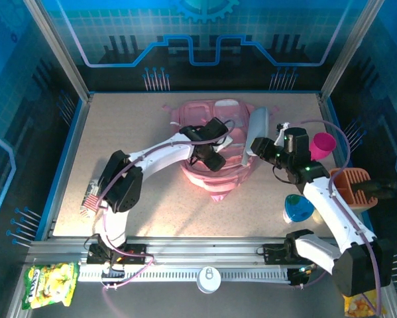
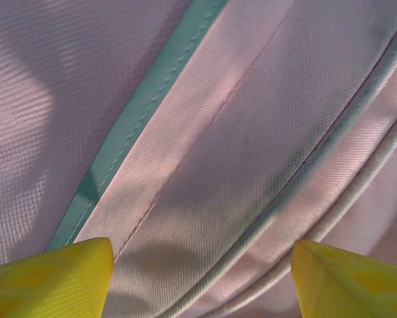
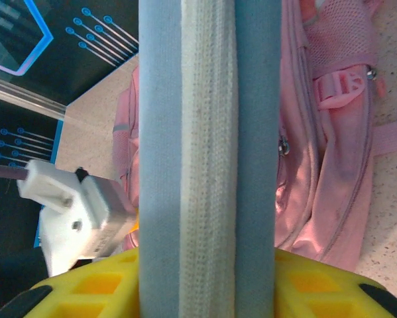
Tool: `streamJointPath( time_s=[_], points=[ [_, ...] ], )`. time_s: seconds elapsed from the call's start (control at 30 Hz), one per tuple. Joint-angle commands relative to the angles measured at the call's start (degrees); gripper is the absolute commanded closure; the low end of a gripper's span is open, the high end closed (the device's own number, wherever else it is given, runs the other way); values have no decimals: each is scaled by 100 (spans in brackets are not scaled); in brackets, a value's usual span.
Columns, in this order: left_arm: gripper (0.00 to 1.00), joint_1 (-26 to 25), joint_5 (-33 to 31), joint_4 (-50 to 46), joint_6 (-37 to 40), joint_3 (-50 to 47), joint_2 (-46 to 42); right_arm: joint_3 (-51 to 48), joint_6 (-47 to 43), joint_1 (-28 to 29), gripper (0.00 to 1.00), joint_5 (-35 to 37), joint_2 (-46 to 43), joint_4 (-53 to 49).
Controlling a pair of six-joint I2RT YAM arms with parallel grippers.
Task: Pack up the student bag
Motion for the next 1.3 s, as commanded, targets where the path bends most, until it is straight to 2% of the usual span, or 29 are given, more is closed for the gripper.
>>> streamJointPath(
  time_s=[0.0,0.23,0.43,0.67,0.8,0.93,1.07,1.13,1.27],
  points=[
    [33,-16,-397,-445,340,446,255,-75,-44,-122,59,-48,-156,-138],
    [41,-9,-710,-647,345,846,651,-129,-13,-215,58,-48,-263,-191],
    [67,38,-867,-578,273,874,493,-81,-88,-316,58,-39,-381,-352],
    [89,289,-395,-38,-142,552,-277,-64,-135,-426,58,25,-588,-580],
    [98,558,-268,317,-601,250,-707,-201,-102,-429,58,171,-651,-840],
    [100,777,65,765,-975,-79,-1075,-373,-80,-428,58,42,-653,-1079],
    [100,865,324,1139,-1265,-178,-1247,-598,256,-375,58,-759,-619,-769],
    [100,867,471,1268,-1311,-138,-1266,-696,485,-233,58,-1095,-514,-509],
    [100,853,820,1435,-1413,9,-1291,-670,805,365,57,-1296,-119,-90]
  ],
)
